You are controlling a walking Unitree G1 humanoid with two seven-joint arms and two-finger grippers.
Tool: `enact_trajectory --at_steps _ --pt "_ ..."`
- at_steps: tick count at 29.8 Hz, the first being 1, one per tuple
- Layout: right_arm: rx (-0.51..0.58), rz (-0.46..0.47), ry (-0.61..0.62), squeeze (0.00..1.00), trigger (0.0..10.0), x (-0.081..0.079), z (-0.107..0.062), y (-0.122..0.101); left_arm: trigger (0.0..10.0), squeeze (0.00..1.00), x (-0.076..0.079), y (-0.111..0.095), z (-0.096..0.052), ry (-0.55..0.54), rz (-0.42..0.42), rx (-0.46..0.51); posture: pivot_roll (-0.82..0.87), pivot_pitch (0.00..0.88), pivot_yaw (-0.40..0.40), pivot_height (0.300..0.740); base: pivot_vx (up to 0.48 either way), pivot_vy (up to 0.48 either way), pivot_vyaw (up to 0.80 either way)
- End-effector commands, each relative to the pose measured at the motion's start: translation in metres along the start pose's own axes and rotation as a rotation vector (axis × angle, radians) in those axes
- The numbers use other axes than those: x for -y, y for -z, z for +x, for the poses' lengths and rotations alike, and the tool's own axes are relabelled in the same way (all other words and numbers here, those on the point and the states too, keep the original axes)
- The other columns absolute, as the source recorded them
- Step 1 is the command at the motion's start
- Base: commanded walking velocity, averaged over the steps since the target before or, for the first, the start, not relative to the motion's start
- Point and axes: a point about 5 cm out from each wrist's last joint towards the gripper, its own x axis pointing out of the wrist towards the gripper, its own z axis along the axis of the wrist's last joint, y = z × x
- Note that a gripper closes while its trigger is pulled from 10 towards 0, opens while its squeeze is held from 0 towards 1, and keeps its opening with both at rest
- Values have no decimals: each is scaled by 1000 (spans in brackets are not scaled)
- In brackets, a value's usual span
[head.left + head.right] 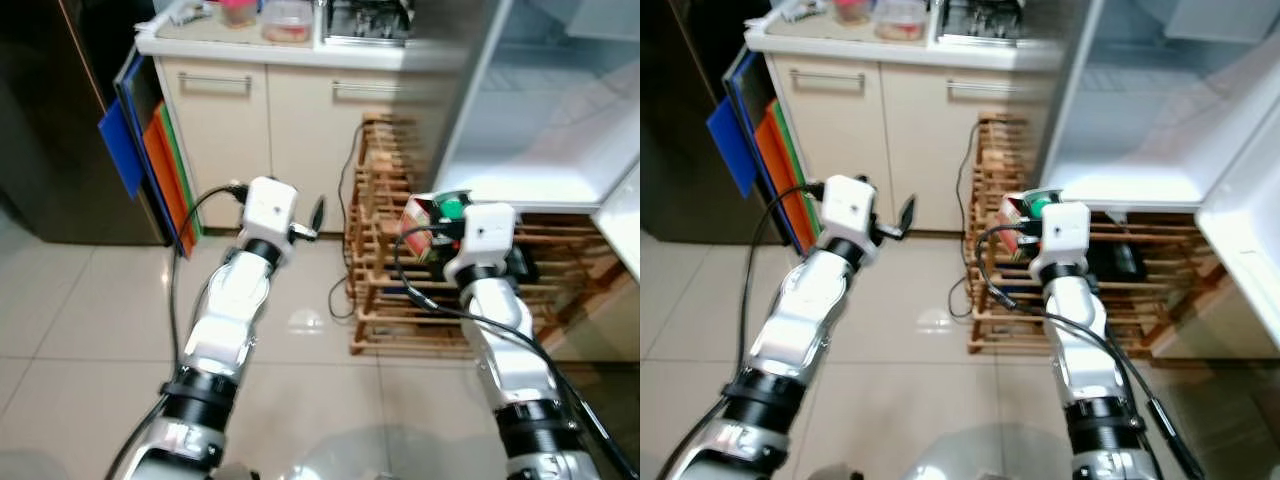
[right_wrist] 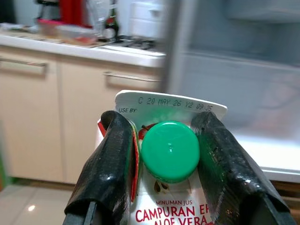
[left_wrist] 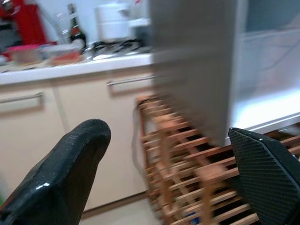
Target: Restocking fridge
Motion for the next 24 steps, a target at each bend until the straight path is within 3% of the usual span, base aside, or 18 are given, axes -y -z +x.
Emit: enact_trajectory --at_steps 1,11,19,23,24 --pt "17 13 -13 0 0 -4 0 -4 10000 0 -9 4 -2 -28 5 -18 8 14 -31 740 0 -420 0" --pt "25 21 -33 0 0 -7 1 -5 10000 0 -16 5 0 -71 -24 -26 15 6 -30 740 109 -407 0" --pt "29 20 -42 0 0 -8 2 -4 10000 0 -13 8 0 -59 -67 -41 21 0 -30 740 73 0 0" --pt "21 3 -13 0 0 3 -3 1 10000 0 -24 23 -10 -131 -89 -82 21 0 -28 740 0 0 0" --pt "-10 -14 -2 0 0 10 -10 10 10000 0 -30 41 -22 -153 -82 -145 21 0 -30 740 0 0 0"
